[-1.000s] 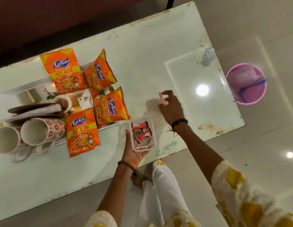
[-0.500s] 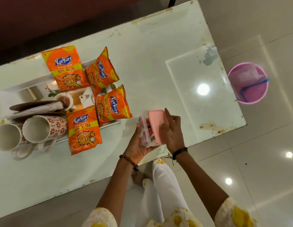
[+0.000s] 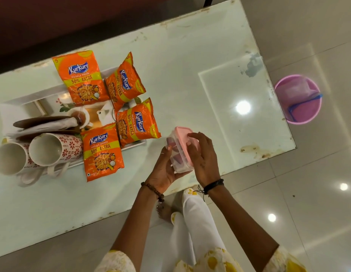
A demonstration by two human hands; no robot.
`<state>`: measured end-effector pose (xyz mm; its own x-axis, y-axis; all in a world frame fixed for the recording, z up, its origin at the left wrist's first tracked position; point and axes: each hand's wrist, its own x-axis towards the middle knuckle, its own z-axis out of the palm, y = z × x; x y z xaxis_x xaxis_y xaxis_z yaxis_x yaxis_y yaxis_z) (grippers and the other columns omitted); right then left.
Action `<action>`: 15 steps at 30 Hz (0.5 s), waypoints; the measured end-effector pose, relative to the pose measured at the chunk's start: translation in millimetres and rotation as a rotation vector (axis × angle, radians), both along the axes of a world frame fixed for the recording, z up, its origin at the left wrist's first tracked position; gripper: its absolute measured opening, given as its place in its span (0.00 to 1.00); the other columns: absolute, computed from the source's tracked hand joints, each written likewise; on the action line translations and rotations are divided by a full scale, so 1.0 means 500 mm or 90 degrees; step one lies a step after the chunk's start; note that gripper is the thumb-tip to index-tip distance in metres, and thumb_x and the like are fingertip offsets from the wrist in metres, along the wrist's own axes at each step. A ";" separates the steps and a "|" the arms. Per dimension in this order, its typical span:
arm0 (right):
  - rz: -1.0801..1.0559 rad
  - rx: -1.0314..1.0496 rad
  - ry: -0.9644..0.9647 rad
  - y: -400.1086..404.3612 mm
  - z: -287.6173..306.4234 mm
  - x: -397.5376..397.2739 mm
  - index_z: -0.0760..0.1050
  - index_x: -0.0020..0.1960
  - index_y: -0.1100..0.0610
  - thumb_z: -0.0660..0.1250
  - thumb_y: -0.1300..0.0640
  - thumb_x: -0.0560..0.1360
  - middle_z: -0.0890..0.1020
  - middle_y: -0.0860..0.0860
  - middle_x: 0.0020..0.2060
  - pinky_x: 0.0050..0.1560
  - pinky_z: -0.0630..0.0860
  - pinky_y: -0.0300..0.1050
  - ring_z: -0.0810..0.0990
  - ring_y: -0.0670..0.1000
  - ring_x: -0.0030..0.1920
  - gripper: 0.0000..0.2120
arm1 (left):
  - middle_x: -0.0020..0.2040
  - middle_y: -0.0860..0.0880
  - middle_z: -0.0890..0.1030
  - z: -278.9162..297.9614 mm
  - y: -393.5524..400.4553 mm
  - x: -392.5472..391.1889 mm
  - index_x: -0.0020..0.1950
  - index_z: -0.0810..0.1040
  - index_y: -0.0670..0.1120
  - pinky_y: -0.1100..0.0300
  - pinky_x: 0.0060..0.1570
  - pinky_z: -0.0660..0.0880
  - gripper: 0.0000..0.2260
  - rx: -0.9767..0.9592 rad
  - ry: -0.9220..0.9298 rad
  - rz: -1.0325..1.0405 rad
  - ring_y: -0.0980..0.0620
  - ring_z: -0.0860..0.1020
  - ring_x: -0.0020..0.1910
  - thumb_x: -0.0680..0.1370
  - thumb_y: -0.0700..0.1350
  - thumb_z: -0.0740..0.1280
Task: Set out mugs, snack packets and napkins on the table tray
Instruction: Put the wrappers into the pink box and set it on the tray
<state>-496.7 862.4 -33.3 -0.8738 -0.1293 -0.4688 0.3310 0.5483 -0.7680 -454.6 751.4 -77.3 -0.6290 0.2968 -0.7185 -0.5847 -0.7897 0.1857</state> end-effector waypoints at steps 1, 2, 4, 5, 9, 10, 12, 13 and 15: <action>0.006 -0.019 0.004 0.003 0.008 0.001 0.71 0.61 0.58 0.52 0.48 0.74 0.69 0.55 0.64 0.48 0.63 0.17 0.70 0.50 0.61 0.22 | 0.60 0.42 0.75 0.005 -0.001 -0.003 0.67 0.68 0.48 0.45 0.52 0.77 0.46 0.007 -0.010 0.007 0.42 0.74 0.59 0.52 0.58 0.79; 0.007 -0.044 -0.002 0.008 0.017 0.001 0.72 0.61 0.57 0.53 0.49 0.75 0.67 0.54 0.65 0.50 0.63 0.15 0.68 0.47 0.61 0.21 | 0.60 0.42 0.75 0.011 -0.002 -0.007 0.66 0.68 0.48 0.45 0.52 0.77 0.46 0.015 -0.022 0.011 0.42 0.74 0.59 0.52 0.59 0.79; 0.004 -0.087 -0.029 0.015 0.033 -0.001 0.73 0.62 0.54 0.56 0.49 0.77 0.65 0.52 0.68 0.59 0.66 0.25 0.66 0.45 0.61 0.17 | 0.62 0.42 0.75 0.025 -0.004 -0.016 0.66 0.68 0.46 0.46 0.50 0.78 0.45 -0.017 -0.044 -0.012 0.43 0.75 0.58 0.54 0.61 0.77; 0.011 -0.091 -0.046 0.021 0.039 -0.002 0.72 0.63 0.52 0.58 0.48 0.76 0.64 0.51 0.69 0.63 0.67 0.33 0.65 0.45 0.63 0.18 | 0.65 0.41 0.73 0.030 -0.004 -0.021 0.68 0.67 0.46 0.47 0.49 0.79 0.46 -0.054 -0.047 -0.026 0.44 0.76 0.58 0.55 0.62 0.76; 0.108 -0.051 -0.064 0.044 0.052 -0.014 0.65 0.68 0.45 0.66 0.42 0.70 0.58 0.49 0.71 0.59 0.63 0.31 0.63 0.45 0.64 0.28 | 0.59 0.44 0.76 0.041 -0.009 -0.030 0.70 0.64 0.50 0.51 0.40 0.82 0.39 -0.112 0.007 0.000 0.41 0.76 0.59 0.62 0.56 0.75; 0.135 -0.043 -0.056 0.051 0.053 -0.018 0.63 0.68 0.43 0.69 0.45 0.70 0.59 0.50 0.71 0.56 0.63 0.27 0.63 0.44 0.63 0.29 | 0.57 0.45 0.77 0.045 -0.012 -0.031 0.68 0.65 0.50 0.50 0.40 0.82 0.31 -0.119 0.018 0.013 0.40 0.74 0.61 0.68 0.53 0.70; 0.181 -0.035 -0.026 0.067 0.058 -0.028 0.64 0.66 0.42 0.72 0.52 0.69 0.62 0.52 0.69 0.55 0.66 0.26 0.66 0.48 0.65 0.30 | 0.55 0.44 0.78 0.056 -0.022 -0.040 0.63 0.70 0.50 0.44 0.42 0.81 0.21 -0.101 0.019 0.011 0.39 0.76 0.59 0.70 0.51 0.63; 0.205 -0.040 -0.010 0.073 0.062 -0.035 0.64 0.64 0.42 0.73 0.54 0.68 0.64 0.52 0.68 0.59 0.70 0.32 0.66 0.51 0.65 0.30 | 0.55 0.43 0.79 0.063 -0.028 -0.046 0.59 0.73 0.50 0.41 0.43 0.80 0.19 -0.081 0.021 0.002 0.40 0.78 0.55 0.70 0.53 0.61; 0.284 -0.047 0.017 0.085 0.071 -0.046 0.63 0.61 0.38 0.74 0.57 0.67 0.63 0.53 0.68 0.65 0.71 0.50 0.64 0.54 0.67 0.31 | 0.50 0.45 0.83 0.079 -0.036 -0.062 0.52 0.78 0.51 0.41 0.43 0.79 0.18 -0.073 0.019 -0.021 0.44 0.82 0.49 0.67 0.57 0.62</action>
